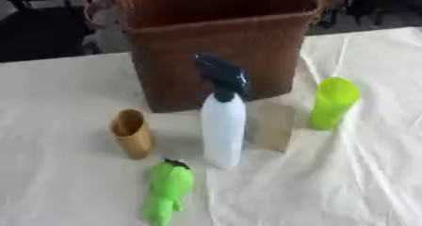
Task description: Pick up objects on the table and place them in the box.
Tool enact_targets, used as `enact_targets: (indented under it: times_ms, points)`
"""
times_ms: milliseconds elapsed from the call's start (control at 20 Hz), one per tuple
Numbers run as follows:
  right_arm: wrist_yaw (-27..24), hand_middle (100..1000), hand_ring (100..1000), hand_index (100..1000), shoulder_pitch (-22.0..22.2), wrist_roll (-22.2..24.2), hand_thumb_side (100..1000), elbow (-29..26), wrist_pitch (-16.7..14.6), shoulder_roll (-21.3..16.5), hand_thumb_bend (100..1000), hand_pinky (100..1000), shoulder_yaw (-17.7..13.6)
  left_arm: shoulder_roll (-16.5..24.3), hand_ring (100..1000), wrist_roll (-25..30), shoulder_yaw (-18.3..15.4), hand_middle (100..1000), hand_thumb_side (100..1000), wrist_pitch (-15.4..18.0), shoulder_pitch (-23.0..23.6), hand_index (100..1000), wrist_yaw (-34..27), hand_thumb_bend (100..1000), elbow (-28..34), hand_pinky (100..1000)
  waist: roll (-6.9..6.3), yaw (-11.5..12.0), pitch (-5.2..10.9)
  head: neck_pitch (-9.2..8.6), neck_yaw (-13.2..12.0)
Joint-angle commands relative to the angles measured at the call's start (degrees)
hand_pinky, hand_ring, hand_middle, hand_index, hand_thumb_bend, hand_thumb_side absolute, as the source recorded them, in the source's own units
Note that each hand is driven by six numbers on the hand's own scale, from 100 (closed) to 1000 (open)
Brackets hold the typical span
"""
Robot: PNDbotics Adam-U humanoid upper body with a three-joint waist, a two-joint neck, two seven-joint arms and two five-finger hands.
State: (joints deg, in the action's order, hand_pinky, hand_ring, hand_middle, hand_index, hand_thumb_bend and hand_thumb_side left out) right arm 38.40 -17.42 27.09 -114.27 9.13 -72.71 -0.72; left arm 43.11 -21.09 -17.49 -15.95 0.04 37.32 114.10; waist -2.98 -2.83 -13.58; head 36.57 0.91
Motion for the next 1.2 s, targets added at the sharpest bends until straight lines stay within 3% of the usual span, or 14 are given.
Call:
enact_targets:
  times_ms: [50,100,150,250,550,800,1000,1200]
  points:
    - [-3.6,962,1000,1000,-1.0,2.8,1000,-0.3,-0.6,-3.5,414,835,0.6,2.6,986,0.7,-0.3,919,980,0.2,-0.5,903,-0.3,100,0.5,987,0.31,0.0,0.53,-1.06,0.5]
    - [-4.3,936,994,1000,-1.2,3.1,1000,-0.3,-0.6,-3.7,297,838,0.7,2.6,986,0.8,-0.3,920,980,0.2,-0.5,902,-0.4,100,0.5,988,0.37,0.0,0.49,-1.20,0.5]
    - [-4.9,851,962,965,-1.3,3.0,1000,-0.3,-0.6,-3.7,100,853,0.7,2.6,984,0.9,-0.3,918,979,0.2,-0.5,901,-0.4,100,0.5,987,0.40,0.0,0.46,-1.29,0.6]
    - [-5.6,871,899,985,-1.5,0.9,1000,-0.3,-0.2,-3.8,100,830,0.5,2.5,976,1.0,-0.3,908,953,0.1,-0.5,898,-0.6,100,0.5,984,0.53,-0.1,0.38,-1.66,0.6]
    - [-5.4,895,894,1000,-0.7,-0.8,1000,-0.3,-0.4,-4.8,114,825,2.4,2.4,971,0.8,-0.2,900,973,0.1,-0.8,894,-1.0,100,0.5,980,0.80,0.1,0.23,-2.33,0.8]
    - [-5.4,917,932,1000,-2.2,0.0,1000,-0.3,-1.0,-5.1,224,824,6.0,2.5,970,1.1,0.3,895,975,0.6,-1.5,891,-1.3,100,0.5,978,0.82,0.8,0.17,-2.55,1.3]
    - [-5.1,904,923,992,-3.8,-0.5,1000,-0.3,-0.1,-4.8,255,826,7.5,2.5,969,1.3,0.5,891,975,0.7,-1.7,889,-1.4,100,0.5,977,0.80,1.0,0.14,-2.57,1.6]
    - [-5.2,908,925,994,-6.7,-3.2,1000,-0.3,2.8,-3.4,245,827,9.4,2.4,969,1.5,0.8,889,973,0.8,-2.0,888,-1.6,100,0.5,977,0.72,1.4,0.14,-2.53,1.9]
